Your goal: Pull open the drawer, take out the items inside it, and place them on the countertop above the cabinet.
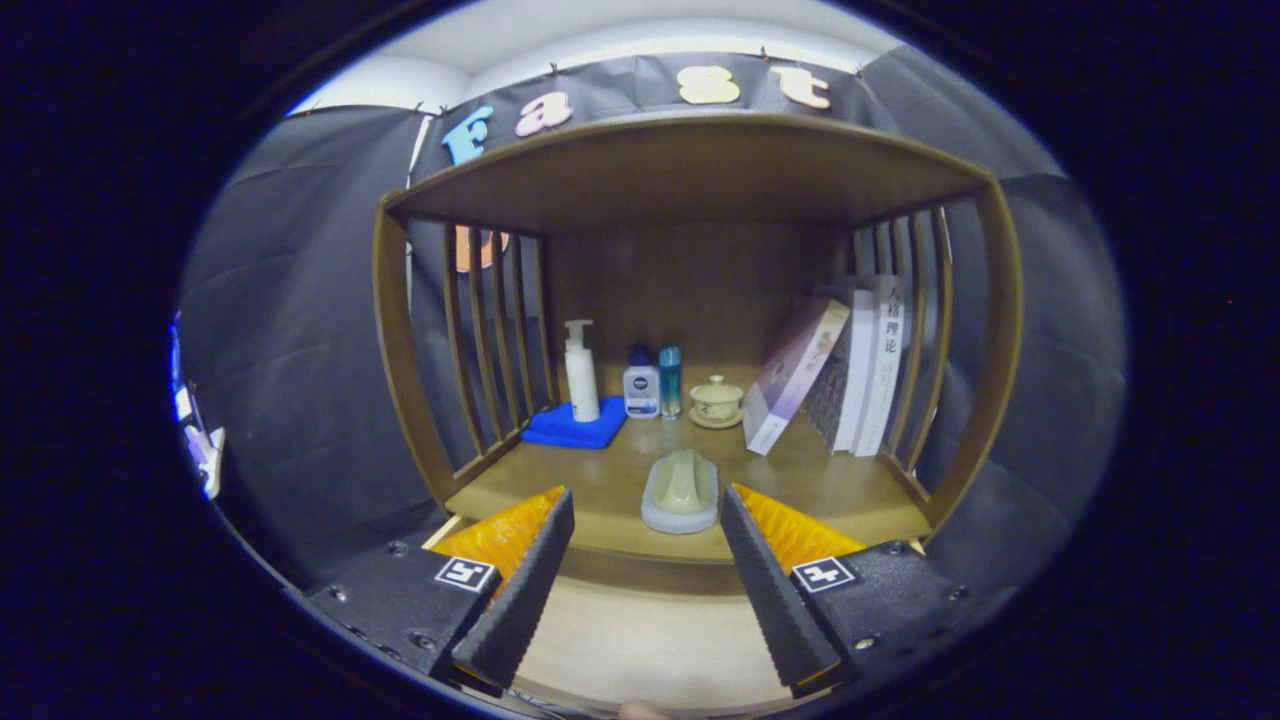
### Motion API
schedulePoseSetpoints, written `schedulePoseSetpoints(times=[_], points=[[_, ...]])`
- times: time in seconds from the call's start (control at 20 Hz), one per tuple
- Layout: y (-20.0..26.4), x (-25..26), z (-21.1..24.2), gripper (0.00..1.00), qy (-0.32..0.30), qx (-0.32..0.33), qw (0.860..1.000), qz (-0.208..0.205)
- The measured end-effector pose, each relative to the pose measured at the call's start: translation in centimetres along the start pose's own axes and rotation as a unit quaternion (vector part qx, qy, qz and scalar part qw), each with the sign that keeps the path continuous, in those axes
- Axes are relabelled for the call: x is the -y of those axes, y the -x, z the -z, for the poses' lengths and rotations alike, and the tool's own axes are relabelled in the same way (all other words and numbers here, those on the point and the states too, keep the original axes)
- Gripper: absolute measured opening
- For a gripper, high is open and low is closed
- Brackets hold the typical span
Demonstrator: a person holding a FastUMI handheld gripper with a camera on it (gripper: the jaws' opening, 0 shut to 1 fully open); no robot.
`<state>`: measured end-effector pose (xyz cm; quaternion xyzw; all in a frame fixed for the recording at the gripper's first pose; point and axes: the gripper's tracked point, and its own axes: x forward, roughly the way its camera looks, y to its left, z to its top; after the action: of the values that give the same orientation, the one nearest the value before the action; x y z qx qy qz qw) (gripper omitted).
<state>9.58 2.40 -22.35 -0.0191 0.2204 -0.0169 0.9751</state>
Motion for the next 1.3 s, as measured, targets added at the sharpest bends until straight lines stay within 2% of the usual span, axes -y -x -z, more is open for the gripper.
schedulePoseSetpoints(times=[0.25,0.4,0.6,0.95,1.1,1.3], points=[[4.0,-1.6,2.6,0.93,0.019,0.041,0.999,-0.011],[5.5,-2.5,5.5,0.97,0.033,0.051,0.998,-0.010],[7.4,-3.1,10.2,1.00,0.036,0.046,0.998,-0.001],[10.1,-0.4,17.9,1.00,0.048,0.017,0.998,0.044],[11.2,-0.9,19.4,1.00,0.052,0.022,0.997,0.045],[11.4,-1.3,23.1,1.00,0.050,-0.013,0.998,0.038]])
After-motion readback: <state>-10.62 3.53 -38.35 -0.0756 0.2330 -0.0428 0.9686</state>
